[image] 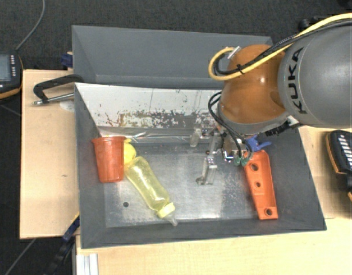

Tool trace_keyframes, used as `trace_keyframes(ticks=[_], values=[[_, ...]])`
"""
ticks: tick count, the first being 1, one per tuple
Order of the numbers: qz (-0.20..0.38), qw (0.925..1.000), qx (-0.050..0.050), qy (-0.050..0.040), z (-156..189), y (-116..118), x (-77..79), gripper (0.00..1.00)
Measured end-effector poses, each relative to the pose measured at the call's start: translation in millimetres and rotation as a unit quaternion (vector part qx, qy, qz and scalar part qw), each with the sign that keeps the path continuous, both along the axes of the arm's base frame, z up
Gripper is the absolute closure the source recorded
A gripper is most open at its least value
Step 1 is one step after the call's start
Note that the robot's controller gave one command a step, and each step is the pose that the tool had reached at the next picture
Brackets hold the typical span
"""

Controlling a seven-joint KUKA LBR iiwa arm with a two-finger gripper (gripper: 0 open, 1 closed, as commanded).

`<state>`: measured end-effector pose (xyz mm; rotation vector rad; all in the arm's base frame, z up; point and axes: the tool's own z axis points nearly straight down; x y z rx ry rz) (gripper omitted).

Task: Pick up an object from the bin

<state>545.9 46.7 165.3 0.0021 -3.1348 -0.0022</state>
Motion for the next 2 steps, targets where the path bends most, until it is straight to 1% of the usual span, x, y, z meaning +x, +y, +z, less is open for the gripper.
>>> trace_keyframes(ticks=[1, 2], values=[[0.000, 1.0000, 0.000, -0.0043, 4.4, -0.3, 1.9, 0.00], [0.081, 0.9967, 0.000, -0.0069, -35.3, 38.1, -2.1, 0.00]])
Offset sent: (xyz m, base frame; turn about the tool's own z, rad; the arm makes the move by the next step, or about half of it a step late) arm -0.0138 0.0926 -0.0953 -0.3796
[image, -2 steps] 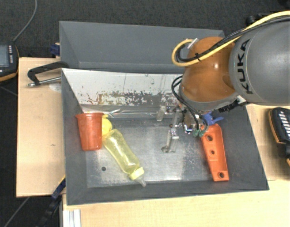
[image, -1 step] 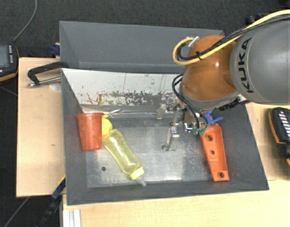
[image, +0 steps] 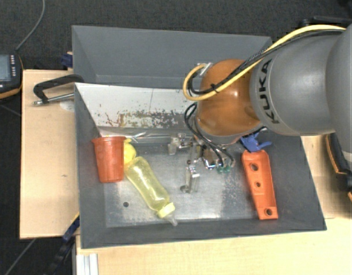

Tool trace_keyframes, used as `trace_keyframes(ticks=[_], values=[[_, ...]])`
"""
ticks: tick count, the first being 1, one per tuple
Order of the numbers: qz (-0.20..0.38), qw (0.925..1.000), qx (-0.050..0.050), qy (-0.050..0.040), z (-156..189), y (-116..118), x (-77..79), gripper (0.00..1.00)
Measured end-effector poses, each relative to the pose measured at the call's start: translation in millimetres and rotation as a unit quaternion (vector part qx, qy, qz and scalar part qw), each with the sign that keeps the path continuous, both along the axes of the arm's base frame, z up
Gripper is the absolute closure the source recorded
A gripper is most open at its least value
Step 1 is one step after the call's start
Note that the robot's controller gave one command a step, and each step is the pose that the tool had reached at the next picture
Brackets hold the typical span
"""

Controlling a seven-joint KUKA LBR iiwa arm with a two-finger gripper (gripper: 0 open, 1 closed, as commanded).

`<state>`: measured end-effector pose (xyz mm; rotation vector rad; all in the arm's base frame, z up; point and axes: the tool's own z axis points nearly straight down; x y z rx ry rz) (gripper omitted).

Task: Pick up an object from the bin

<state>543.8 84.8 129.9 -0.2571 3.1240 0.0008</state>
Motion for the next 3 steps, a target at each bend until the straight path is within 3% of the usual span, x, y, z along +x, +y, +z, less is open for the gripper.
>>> trace_keyframes(ticks=[1, 2, 3], values=[[0.006, 1.0000, 0.002, 0.0010, -14.2, 60.4, 19.5, 0.00], [-0.062, 0.9981, 0.002, -0.0012, -23.1, 72.1, -10.4, 0.00], [0.066, 0.9978, 0.001, 0.0006, -37.7, 69.3, -15.2, 0.00]])
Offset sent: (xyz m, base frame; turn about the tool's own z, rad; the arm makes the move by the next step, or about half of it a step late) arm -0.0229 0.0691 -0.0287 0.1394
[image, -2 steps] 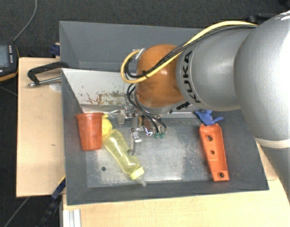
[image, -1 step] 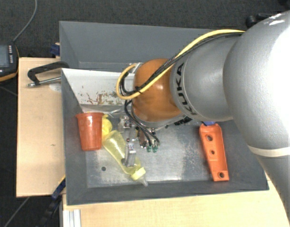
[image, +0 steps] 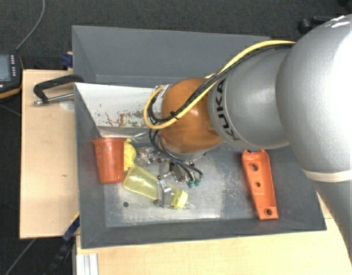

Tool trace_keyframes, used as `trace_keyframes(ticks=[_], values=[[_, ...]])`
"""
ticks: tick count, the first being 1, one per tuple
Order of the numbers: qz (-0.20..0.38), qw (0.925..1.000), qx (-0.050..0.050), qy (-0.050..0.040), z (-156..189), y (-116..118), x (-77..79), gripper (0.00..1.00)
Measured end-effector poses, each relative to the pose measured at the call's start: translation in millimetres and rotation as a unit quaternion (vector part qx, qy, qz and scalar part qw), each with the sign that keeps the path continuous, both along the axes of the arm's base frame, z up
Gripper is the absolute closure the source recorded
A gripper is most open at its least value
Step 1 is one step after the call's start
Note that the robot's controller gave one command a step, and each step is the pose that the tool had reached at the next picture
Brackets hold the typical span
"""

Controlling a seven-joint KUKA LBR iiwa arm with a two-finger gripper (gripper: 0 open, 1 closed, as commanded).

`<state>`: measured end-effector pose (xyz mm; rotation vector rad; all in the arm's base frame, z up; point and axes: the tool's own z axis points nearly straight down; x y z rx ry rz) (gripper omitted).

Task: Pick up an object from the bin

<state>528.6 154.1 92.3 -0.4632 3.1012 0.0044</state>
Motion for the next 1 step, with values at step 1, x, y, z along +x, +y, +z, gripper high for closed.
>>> trace_keyframes(ticks=[1], values=[[-0.203, 0.9792, 0.003, -0.0009, -14.9, 0.3, -7.7, 1.00]])
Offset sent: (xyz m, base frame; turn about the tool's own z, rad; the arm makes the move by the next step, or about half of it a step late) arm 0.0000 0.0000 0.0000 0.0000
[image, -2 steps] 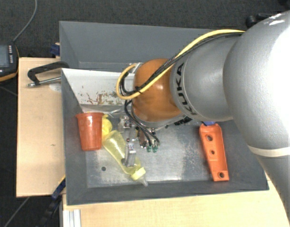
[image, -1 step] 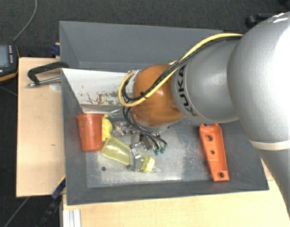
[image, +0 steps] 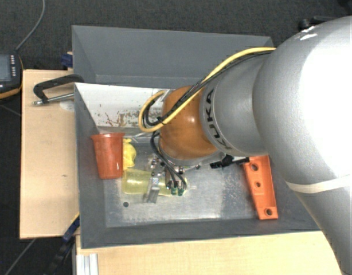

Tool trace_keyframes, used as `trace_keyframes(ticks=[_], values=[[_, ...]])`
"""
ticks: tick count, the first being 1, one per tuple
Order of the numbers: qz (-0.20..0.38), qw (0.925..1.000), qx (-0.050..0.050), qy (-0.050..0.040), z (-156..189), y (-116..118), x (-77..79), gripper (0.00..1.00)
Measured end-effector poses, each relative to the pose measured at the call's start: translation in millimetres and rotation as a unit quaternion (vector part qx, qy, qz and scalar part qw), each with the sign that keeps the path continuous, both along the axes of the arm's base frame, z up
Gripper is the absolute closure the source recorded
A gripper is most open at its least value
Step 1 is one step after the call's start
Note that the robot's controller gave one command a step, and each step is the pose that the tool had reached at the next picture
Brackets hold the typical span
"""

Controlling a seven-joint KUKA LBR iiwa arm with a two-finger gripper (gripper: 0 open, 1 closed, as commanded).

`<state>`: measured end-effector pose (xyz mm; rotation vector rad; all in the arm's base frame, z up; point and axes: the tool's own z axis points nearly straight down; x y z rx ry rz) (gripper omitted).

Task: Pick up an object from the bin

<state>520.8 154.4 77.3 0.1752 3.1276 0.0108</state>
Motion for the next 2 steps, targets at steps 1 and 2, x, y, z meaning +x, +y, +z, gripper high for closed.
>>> trace_keyframes(ticks=[1, 2], values=[[-0.058, 0.9983, 0.001, 0.0000, -2.0, 0.4, -1.2, 1.00], [-0.090, 0.9959, 0.001, 0.0004, -2.8, 0.9, -1.8, 1.00]])
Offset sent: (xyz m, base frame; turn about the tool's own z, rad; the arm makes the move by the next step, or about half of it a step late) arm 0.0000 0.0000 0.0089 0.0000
